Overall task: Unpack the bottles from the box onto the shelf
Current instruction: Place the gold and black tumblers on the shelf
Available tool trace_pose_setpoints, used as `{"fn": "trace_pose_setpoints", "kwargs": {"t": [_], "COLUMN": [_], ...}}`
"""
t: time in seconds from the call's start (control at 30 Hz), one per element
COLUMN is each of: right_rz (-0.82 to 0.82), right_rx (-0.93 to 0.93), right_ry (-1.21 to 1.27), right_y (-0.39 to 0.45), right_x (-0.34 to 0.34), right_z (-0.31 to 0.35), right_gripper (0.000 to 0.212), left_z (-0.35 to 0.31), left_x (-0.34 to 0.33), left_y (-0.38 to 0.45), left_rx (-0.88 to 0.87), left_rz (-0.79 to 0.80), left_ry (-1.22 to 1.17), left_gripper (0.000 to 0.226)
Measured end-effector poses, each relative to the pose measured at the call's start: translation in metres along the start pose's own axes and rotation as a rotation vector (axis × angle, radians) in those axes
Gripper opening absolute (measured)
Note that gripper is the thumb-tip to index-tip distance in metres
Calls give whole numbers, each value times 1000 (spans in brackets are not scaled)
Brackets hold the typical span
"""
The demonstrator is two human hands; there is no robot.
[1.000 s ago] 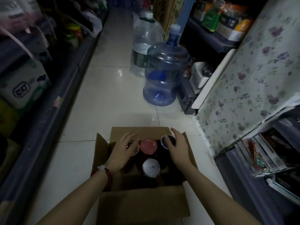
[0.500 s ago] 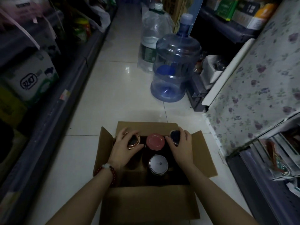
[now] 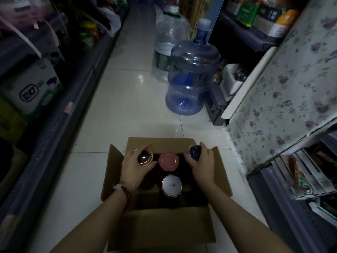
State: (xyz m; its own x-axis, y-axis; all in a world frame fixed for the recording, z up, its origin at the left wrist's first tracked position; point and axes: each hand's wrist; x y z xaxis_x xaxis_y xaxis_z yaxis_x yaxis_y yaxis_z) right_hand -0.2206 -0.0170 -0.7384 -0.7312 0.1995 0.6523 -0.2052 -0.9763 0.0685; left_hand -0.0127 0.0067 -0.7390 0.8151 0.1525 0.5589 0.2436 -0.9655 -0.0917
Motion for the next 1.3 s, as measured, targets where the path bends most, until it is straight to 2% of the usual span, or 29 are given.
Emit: {"fn": "trace_pose_setpoints", "kwargs": {"t": [0.27,0.5,0.6,0.7,0.97,1.2,1.3], "right_rz": [24,50,28,10,-42,-63,-106], "right_rx": [-25,-21,-28,-19,28,97,122], "right_ry": [-27,-103,-88,-70,-20,-29,-8], "right_y": [-20,-41,-46,-47,-29,-5,5], "right_x": [68,173,228,283,421,518,555], "right_z": [66,164,218,271,399,476,499], "right_gripper": [76,80,80,78,75,52,59], "left_z": [-74,-186,-245,-309,-482,-602,-649], "left_x": [47,121,162,203,291,332,341], "left_y": [-30,-71,-86,-97,-106,-111,-117], "left_rx": [55,158,187,138,-3,-53,-97], "left_rz": [-13,-12,-2,23,49,37,37], "left_ry": [-25,-74,-80,-55,-39,-119,-123], "left_gripper": [65,84,75,68,68,72,74]}}
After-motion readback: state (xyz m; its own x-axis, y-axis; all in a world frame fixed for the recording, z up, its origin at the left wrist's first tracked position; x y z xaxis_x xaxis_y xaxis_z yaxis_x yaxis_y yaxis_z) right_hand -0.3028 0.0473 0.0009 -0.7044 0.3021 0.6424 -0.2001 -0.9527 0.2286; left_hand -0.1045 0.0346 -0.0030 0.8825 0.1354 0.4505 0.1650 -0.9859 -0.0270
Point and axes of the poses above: each hand's wrist, its own y-axis towards the middle knuckle, its own x-axis out of the back of the hand, z = x × y, and after that the axes turned 6 degrees about x, right-handed
